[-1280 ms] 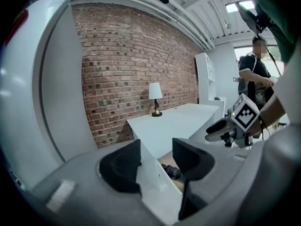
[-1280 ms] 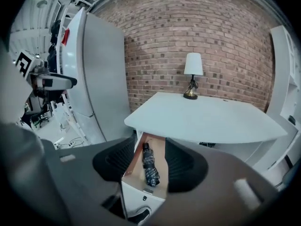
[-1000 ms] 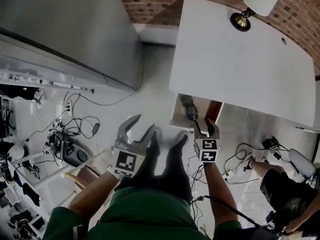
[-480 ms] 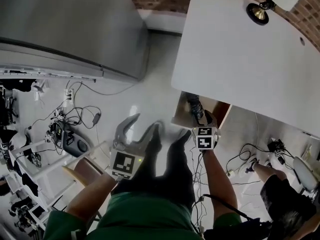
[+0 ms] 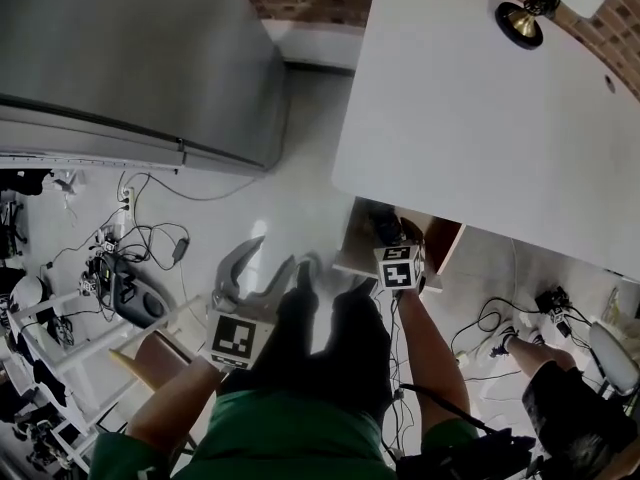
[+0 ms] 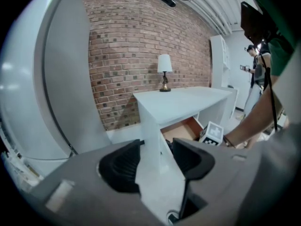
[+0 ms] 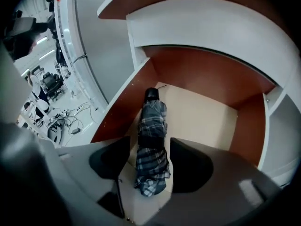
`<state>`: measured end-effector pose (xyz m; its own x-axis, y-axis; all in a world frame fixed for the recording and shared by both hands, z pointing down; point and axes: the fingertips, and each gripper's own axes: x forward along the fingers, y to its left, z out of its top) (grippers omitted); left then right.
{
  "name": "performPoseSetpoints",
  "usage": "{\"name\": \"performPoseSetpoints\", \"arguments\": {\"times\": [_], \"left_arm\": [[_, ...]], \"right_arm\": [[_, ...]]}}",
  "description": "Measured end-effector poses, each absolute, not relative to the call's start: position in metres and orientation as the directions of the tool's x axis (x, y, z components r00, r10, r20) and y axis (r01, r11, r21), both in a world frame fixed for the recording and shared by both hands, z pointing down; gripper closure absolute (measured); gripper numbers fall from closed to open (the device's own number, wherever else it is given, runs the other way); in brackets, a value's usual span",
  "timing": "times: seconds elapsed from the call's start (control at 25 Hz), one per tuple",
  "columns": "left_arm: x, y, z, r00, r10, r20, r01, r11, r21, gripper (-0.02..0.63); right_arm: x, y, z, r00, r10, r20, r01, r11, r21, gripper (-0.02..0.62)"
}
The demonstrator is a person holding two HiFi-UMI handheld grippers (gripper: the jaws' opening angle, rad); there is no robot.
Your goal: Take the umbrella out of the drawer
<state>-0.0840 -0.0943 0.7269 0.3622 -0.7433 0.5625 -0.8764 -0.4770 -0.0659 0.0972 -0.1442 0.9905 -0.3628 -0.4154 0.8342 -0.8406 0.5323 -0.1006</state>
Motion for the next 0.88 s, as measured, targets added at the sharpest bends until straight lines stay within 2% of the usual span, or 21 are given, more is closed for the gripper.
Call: {"name": "performPoseSetpoints", "arguments": {"times": [0.2,0.64,0.8,0.88], "left_arm": [[-0.102,-0.098,0.749,0.334,-0.751,0.569,-0.892,-0.447,-0.067,0.388],[-0.130,-0.101,0.759,0.274,-0.766,0.582,-0.918,-0.388,-0.078,0.397],[-0.128,-0.102,0.760,0.273,-0.762,0.587,-0.917,-0.391,-0.082,0.406],[-0.127,-0.100,0.759,0.275,-0.754,0.597,-0.915,-0.395,-0.078,0.408]], "right_arm": [[0.087,-0.160,1.026,-0.318,-0.366,0.875,-0.828,0.557,-0.068,0.314],[0.078,-0.168,1.068,-0.231,-0.237,0.943,-0.784,0.620,-0.036,0.318],[0.079,-0.170,1.063,-0.243,-0.261,0.934,-0.792,0.609,-0.036,0.390],[0.086,-0.170,1.057,-0.238,-0.294,0.926,-0.809,0.588,-0.022,0.403]]}}
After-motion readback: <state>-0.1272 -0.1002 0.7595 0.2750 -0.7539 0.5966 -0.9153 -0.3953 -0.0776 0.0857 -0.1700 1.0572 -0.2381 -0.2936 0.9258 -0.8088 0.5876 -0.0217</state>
